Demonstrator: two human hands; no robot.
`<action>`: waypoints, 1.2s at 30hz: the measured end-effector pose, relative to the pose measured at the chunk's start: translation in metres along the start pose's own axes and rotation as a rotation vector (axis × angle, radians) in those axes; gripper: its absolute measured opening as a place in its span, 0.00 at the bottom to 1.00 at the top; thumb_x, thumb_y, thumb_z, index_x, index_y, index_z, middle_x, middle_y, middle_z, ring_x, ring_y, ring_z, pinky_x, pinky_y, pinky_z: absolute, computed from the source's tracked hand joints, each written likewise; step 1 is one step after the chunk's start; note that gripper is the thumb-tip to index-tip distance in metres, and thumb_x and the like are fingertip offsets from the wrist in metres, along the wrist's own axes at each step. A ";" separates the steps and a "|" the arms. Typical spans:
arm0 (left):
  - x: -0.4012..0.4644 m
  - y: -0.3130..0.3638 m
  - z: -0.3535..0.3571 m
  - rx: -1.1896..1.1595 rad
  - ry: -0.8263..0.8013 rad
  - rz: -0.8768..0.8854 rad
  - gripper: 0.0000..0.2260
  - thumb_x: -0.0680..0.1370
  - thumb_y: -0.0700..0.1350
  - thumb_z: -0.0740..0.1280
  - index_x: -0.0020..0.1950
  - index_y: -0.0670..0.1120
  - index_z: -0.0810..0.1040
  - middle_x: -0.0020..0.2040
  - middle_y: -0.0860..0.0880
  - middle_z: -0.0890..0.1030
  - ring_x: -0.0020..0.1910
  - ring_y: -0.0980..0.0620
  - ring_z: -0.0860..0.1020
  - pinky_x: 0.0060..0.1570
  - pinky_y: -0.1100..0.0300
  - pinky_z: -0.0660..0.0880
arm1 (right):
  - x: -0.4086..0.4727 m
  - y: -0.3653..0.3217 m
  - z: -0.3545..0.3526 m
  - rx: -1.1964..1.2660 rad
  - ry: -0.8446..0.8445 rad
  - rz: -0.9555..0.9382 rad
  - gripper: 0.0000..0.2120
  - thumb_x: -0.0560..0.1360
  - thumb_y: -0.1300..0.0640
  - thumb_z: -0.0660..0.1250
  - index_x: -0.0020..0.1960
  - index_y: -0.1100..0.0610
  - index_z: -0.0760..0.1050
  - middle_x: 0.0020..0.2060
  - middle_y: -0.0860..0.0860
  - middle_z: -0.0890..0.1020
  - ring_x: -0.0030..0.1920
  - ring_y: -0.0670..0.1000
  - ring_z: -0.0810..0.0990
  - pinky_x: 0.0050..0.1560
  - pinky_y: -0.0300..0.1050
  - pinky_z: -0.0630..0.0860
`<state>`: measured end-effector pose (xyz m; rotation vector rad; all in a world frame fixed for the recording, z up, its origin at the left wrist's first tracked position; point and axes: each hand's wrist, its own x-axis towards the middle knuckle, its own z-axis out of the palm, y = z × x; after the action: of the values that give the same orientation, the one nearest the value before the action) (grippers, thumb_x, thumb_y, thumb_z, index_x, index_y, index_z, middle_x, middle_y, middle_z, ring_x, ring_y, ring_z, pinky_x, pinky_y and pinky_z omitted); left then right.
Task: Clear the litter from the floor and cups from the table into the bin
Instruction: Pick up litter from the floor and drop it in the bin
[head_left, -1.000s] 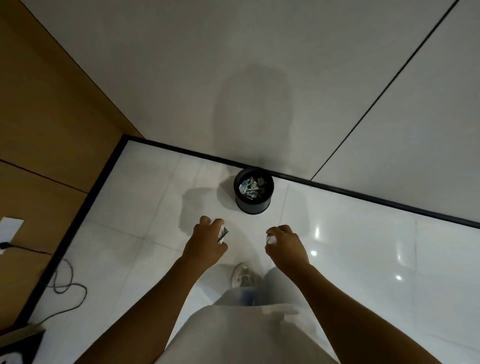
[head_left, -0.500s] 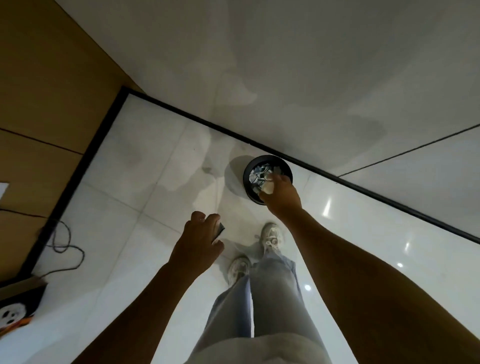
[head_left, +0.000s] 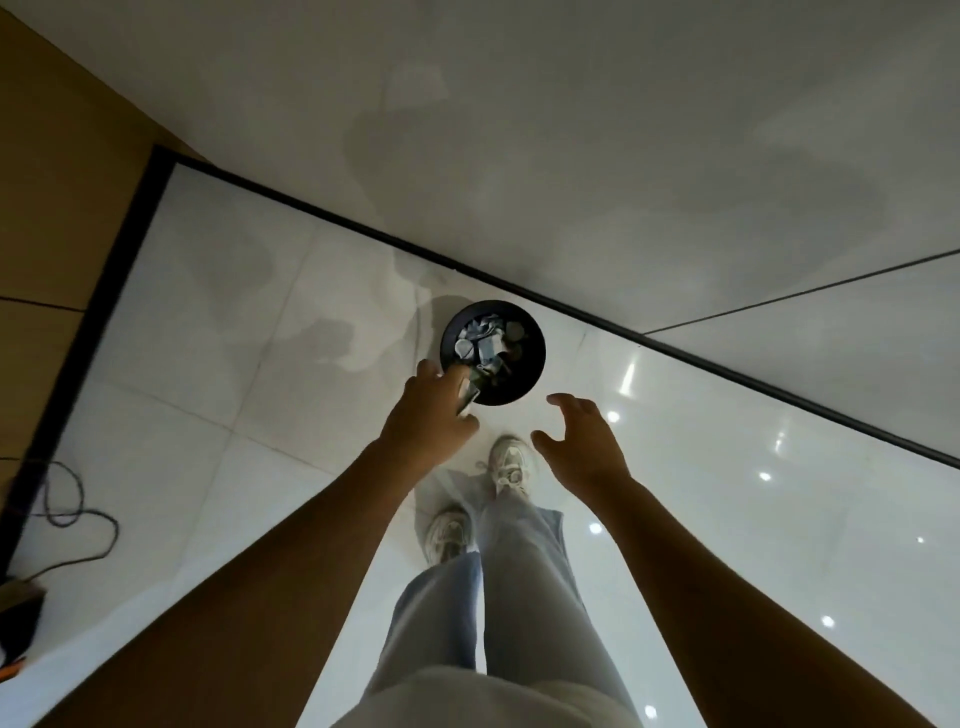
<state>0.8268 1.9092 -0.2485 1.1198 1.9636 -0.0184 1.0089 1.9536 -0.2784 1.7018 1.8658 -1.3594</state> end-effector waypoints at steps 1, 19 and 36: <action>0.013 0.010 0.001 0.022 -0.018 0.003 0.27 0.75 0.46 0.68 0.72 0.48 0.64 0.67 0.40 0.65 0.62 0.39 0.71 0.59 0.49 0.73 | -0.002 0.004 -0.004 -0.001 0.007 0.000 0.27 0.77 0.53 0.66 0.74 0.52 0.63 0.72 0.53 0.66 0.62 0.55 0.76 0.60 0.45 0.72; -0.045 0.032 -0.022 0.325 -0.019 0.436 0.21 0.81 0.50 0.59 0.73 0.47 0.65 0.72 0.46 0.66 0.70 0.47 0.64 0.64 0.55 0.68 | -0.111 -0.037 -0.006 0.150 0.230 0.185 0.26 0.78 0.53 0.64 0.74 0.53 0.62 0.72 0.54 0.66 0.64 0.56 0.74 0.61 0.48 0.73; -0.232 0.036 0.030 1.193 -0.422 1.261 0.19 0.81 0.50 0.55 0.71 0.46 0.65 0.67 0.45 0.70 0.65 0.45 0.68 0.64 0.53 0.66 | -0.355 -0.030 0.195 0.571 0.634 0.791 0.25 0.79 0.52 0.61 0.74 0.51 0.60 0.71 0.53 0.66 0.64 0.56 0.71 0.59 0.49 0.74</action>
<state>0.9267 1.7567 -0.0975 2.6335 0.4621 -0.7375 1.0051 1.5853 -0.1084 2.9753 0.7622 -1.1102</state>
